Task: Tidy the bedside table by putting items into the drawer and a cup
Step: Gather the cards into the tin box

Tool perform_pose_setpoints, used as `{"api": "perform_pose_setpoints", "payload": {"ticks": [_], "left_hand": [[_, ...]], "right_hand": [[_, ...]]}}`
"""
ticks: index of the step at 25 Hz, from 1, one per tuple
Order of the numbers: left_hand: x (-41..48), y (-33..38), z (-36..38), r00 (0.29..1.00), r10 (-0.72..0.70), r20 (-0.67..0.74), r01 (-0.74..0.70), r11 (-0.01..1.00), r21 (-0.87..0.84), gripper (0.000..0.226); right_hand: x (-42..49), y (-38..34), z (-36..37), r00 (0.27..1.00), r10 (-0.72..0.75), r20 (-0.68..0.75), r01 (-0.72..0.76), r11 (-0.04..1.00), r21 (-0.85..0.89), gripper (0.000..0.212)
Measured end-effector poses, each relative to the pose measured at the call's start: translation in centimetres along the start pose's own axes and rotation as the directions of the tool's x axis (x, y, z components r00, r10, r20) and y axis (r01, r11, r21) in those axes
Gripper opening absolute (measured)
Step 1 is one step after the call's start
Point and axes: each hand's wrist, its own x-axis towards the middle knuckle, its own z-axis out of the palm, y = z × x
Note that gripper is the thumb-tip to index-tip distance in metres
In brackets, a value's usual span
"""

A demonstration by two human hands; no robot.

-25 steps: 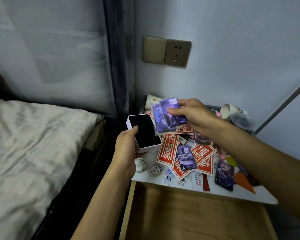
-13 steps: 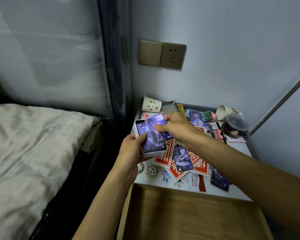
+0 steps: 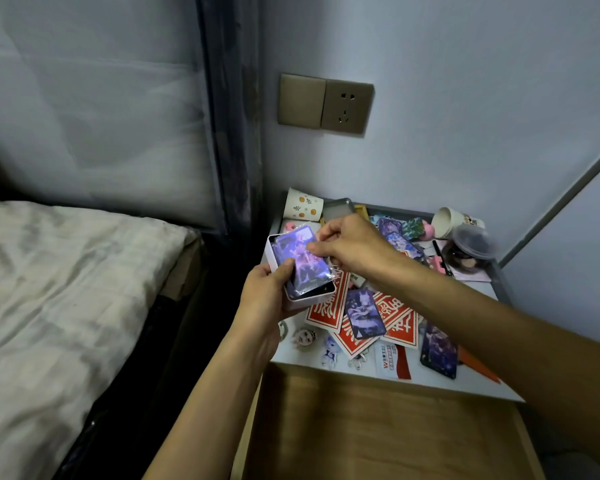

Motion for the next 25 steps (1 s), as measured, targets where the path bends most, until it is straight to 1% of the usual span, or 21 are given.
{"api": "perform_pose_setpoints", "payload": {"ticks": [2,5,8,9,11,13,15,16,17,19,21,23,25], "left_hand": [[0.0,-0.1,0.2,1.0,0.001,0.01,-0.001,1.0,0.002,0.028],[0.0,-0.2,0.4,1.0,0.01,-0.007,-0.01,1.0,0.002,0.026],[-0.1,-0.2,0.4,0.999,0.006,-0.036,-0.006,1.0,0.006,0.024],[-0.2,-0.2,0.4,0.999,0.002,-0.04,-0.002,1.0,0.004,0.024],[-0.1,-0.2,0.5,0.999,0.0,-0.046,0.001,1.0,0.012,0.025],[0.0,-0.2,0.7,0.999,0.0,-0.051,0.002,1.0,0.03,0.028],[0.0,-0.3,0.7,0.999,-0.005,-0.048,0.007,0.999,0.034,0.029],[0.0,-0.3,0.7,0.999,-0.008,-0.044,0.009,0.999,0.032,0.029],[0.1,-0.3,0.8,0.999,-0.01,-0.042,0.011,1.0,0.028,0.029],[0.2,-0.2,0.8,0.999,-0.01,-0.036,0.011,1.0,0.03,0.029],[0.4,-0.2,0.9,0.999,-0.005,-0.037,0.006,0.999,0.033,0.028],[0.6,-0.2,0.9,0.999,-0.01,-0.04,0.011,0.999,0.035,0.027],[0.8,-0.3,0.8,0.999,-0.016,-0.04,0.018,0.999,0.036,0.029]], "right_hand": [[0.0,0.1,0.3,0.999,0.002,0.035,-0.001,0.999,-0.043,0.012],[-0.2,0.6,0.7,0.999,-0.046,0.03,0.048,0.994,-0.098,0.014],[0.4,1.7,-0.7,0.997,-0.069,-0.045,0.067,0.996,-0.059,0.011],[1.2,2.6,-1.9,0.994,-0.066,-0.088,0.059,0.995,-0.08,0.008],[3.6,5.2,-4.7,0.978,-0.044,-0.203,-0.003,0.974,-0.226,0.007],[6.4,8.5,-7.7,0.96,0.027,-0.278,-0.142,0.904,-0.403,0.013],[8.4,11.5,-9.4,0.948,0.148,-0.282,-0.284,0.796,-0.535,0.023],[9.2,12.8,-9.7,0.943,0.191,-0.271,-0.319,0.748,-0.582,0.029],[9.9,13.8,-9.8,0.944,0.213,-0.253,-0.326,0.729,-0.601,0.033],[10.9,15.1,-9.7,0.947,0.238,-0.214,-0.32,0.731,-0.603,0.037],[11.6,15.5,-9.3,0.948,0.263,-0.18,-0.316,0.705,-0.635,0.041],[11.8,15.6,-9.0,0.948,0.264,-0.18,-0.316,0.694,-0.646,0.042],[12.1,15.7,-9.1,0.951,0.241,-0.196,-0.31,0.712,-0.63,0.036]]}}
